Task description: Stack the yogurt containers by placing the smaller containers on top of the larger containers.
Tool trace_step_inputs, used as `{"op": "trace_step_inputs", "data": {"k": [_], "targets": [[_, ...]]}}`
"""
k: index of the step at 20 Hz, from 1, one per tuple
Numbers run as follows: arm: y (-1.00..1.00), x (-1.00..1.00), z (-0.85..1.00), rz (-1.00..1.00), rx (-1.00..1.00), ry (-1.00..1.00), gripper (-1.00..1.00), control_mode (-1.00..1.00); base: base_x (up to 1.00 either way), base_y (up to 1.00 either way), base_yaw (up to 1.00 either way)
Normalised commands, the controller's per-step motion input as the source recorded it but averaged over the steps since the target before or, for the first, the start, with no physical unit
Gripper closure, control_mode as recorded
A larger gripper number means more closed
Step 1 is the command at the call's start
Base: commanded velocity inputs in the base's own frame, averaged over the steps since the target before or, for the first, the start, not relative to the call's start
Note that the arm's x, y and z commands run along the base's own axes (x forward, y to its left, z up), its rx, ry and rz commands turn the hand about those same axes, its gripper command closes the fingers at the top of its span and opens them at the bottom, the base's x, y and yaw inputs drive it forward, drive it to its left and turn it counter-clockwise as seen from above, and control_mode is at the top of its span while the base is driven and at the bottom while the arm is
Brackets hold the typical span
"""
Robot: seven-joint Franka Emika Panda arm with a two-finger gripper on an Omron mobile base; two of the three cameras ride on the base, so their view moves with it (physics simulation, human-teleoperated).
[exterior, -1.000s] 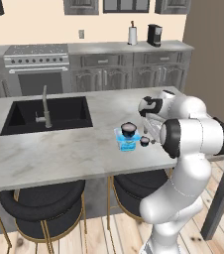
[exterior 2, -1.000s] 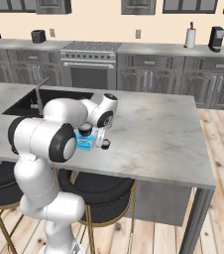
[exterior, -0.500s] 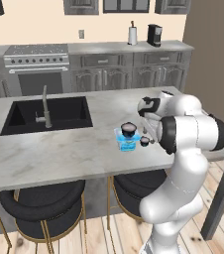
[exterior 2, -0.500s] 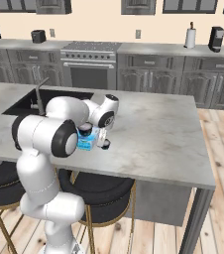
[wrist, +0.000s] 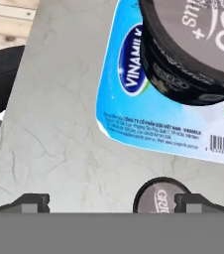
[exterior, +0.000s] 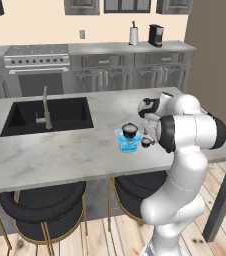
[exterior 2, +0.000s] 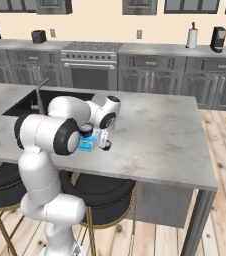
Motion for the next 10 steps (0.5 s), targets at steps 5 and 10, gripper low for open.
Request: {"op": "trace_step_inputs", "data": {"k": [5,10], "targets": [[0.00,0.13,-0.08,0.00,0.00,0.00,-1.00,-1.00,0.00,0.00,0.00],[0.00,0.12,-0.09,0.00,0.00,0.00,-1.00,-1.00,0.00,0.00,0.00]]}}
